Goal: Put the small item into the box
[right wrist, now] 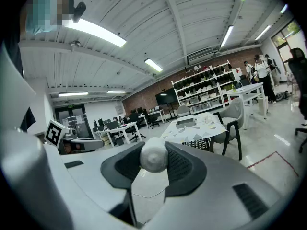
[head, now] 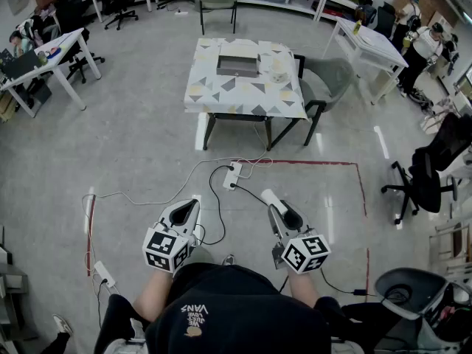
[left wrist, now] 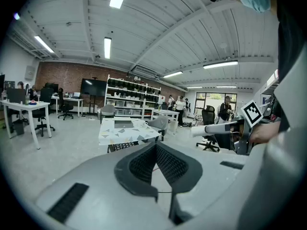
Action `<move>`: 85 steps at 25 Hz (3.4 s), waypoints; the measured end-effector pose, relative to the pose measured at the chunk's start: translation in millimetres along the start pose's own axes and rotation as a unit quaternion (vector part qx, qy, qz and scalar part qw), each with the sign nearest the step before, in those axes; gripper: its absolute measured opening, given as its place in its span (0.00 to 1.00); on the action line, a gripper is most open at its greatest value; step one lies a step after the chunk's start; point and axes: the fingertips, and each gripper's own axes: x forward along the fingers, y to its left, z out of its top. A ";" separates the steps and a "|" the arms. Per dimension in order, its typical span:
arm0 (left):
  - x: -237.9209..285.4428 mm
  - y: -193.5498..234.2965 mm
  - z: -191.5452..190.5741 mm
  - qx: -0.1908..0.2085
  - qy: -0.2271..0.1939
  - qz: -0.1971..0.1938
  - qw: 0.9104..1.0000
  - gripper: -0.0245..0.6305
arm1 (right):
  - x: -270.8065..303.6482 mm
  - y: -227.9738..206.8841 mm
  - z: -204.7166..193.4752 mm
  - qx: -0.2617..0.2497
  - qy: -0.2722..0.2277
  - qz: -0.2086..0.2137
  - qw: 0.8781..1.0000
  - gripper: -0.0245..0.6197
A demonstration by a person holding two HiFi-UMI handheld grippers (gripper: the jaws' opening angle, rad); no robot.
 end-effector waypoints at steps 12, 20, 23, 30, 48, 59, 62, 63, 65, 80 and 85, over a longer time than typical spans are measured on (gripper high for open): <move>20.0 4.8 2.4 -0.006 0.005 -0.005 1.000 0.05 | 18.1 -11.1 1.6 0.005 0.007 0.001 1.000 0.23; 49.5 57.5 15.6 -0.010 0.004 -0.022 1.000 0.05 | 71.7 -9.3 20.2 0.022 -0.011 -0.006 1.000 0.23; 64.0 92.1 29.8 -0.010 0.000 -0.030 1.000 0.05 | 103.7 -5.8 29.4 0.020 -0.007 -0.020 1.000 0.23; 92.4 176.0 60.5 0.011 0.007 -0.063 0.998 0.05 | 179.1 6.6 57.7 0.029 -0.027 -0.063 0.997 0.23; 149.9 278.3 82.5 0.023 0.024 -0.117 0.993 0.05 | 280.0 10.0 82.7 0.048 -0.049 -0.122 0.990 0.23; 253.0 277.2 110.7 0.016 0.022 -0.085 0.996 0.05 | 338.2 -77.0 121.5 0.037 -0.036 -0.080 0.995 0.23; 289.5 267.6 124.2 0.012 0.018 -0.074 0.997 0.05 | 351.0 -109.9 136.1 0.028 -0.024 -0.062 0.997 0.23; 301.3 264.2 127.6 0.011 0.017 -0.070 0.997 0.05 | 355.1 -121.4 139.7 0.026 -0.020 -0.055 0.998 0.23; 323.9 258.1 133.7 0.010 0.014 -0.061 0.998 0.05 | 363.1 -143.9 147.1 0.022 -0.015 -0.043 0.999 0.23; 424.0 281.0 160.5 -0.001 0.020 -0.018 1.000 0.05 | 441.0 -234.4 173.4 0.022 0.010 -0.011 1.000 0.23; 461.7 316.3 176.9 0.011 0.022 -0.041 0.999 0.05 | 486.3 -252.0 187.3 0.006 0.006 -0.047 0.999 0.23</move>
